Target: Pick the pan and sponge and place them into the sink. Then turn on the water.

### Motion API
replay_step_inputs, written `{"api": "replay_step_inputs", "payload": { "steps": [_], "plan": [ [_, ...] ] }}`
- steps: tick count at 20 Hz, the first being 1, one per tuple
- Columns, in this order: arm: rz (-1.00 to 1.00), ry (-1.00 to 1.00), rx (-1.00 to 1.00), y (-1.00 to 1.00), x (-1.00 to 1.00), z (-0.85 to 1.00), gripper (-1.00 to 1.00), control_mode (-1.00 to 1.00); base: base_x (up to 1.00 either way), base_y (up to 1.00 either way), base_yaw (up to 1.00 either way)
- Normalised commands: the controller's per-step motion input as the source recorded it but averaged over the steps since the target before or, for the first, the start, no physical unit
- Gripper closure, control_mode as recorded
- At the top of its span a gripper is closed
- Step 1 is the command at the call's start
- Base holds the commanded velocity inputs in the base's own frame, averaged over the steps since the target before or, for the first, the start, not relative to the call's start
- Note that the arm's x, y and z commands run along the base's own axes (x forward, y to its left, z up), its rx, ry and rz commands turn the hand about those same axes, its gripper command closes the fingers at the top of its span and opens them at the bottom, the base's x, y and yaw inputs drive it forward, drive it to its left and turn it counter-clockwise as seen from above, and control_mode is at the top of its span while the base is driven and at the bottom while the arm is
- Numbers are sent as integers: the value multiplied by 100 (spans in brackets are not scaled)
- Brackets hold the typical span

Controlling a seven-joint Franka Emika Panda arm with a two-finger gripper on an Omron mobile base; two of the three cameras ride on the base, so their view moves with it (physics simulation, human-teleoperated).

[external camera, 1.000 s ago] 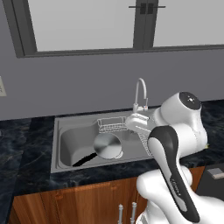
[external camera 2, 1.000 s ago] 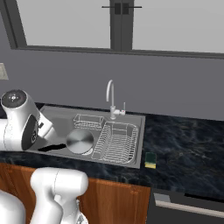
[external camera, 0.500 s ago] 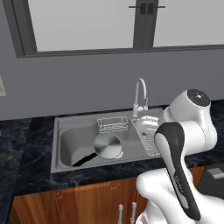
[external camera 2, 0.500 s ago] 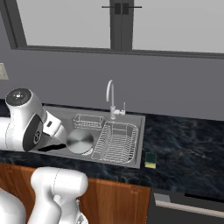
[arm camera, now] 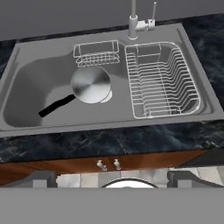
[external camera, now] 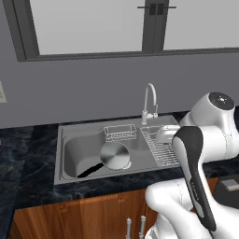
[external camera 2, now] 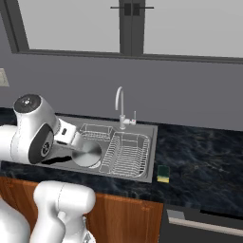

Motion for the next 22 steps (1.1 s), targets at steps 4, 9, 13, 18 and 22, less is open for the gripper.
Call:
{"api": "replay_step_inputs", "payload": {
  "steps": [4,9,13,18,22],
  "plan": [
    [6,0,-10,-35,0,6,-100,-100,0,0,0],
    [6,0,-8,-33,0,3,-100,-100,0,0,0],
    [4,4,-4,-33,7,0,-100,-100,0,0,0],
    [0,8,-3,-36,11,0,-100,-100,0,0,0],
    [0,8,-2,-33,10,0,-100,-100,0,0,0]
  ]
}}
